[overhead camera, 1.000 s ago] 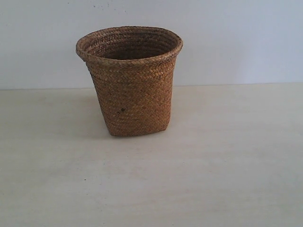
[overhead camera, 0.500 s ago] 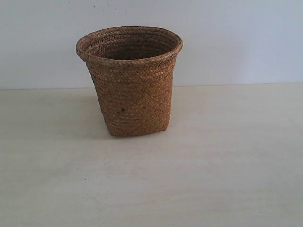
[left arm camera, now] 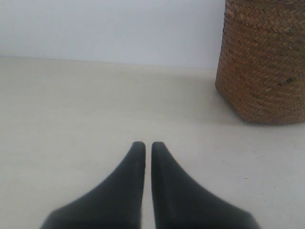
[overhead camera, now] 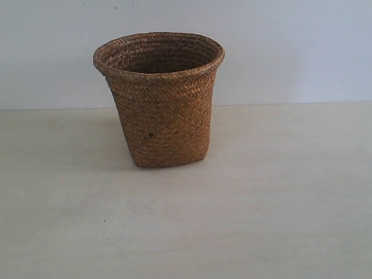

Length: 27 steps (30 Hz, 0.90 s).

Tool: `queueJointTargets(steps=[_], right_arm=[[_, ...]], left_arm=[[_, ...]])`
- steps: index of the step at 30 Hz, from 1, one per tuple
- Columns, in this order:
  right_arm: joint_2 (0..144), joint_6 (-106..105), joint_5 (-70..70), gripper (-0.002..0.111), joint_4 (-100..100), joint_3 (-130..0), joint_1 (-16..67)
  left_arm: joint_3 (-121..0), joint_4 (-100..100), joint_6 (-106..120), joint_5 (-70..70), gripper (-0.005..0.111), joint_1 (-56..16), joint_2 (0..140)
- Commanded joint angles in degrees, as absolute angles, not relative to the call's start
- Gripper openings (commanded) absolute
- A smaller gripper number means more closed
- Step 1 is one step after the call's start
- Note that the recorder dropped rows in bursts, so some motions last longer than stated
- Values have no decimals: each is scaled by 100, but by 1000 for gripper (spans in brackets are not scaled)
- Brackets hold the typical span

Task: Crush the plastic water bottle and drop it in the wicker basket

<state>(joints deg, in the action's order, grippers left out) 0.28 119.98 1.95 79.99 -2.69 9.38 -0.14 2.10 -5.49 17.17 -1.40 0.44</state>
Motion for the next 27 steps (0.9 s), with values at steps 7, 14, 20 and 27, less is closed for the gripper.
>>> queueJointTargets(steps=[7, 14, 20, 27], right_arm=[[0, 11257, 655, 0, 7235, -248, 914], [0, 5709, -31, 0, 3499, -248, 914], [0, 2481, 65, 0, 755, -28, 914], [0, 1886, 849, 0, 726, 0, 914]], left_arm=[[0, 242, -601, 1725, 4, -118, 36], [0, 242, -601, 1670, 4, -118, 36], [0, 242, -601, 1659, 4, -118, 36], [0, 242, -601, 1659, 4, -118, 36]])
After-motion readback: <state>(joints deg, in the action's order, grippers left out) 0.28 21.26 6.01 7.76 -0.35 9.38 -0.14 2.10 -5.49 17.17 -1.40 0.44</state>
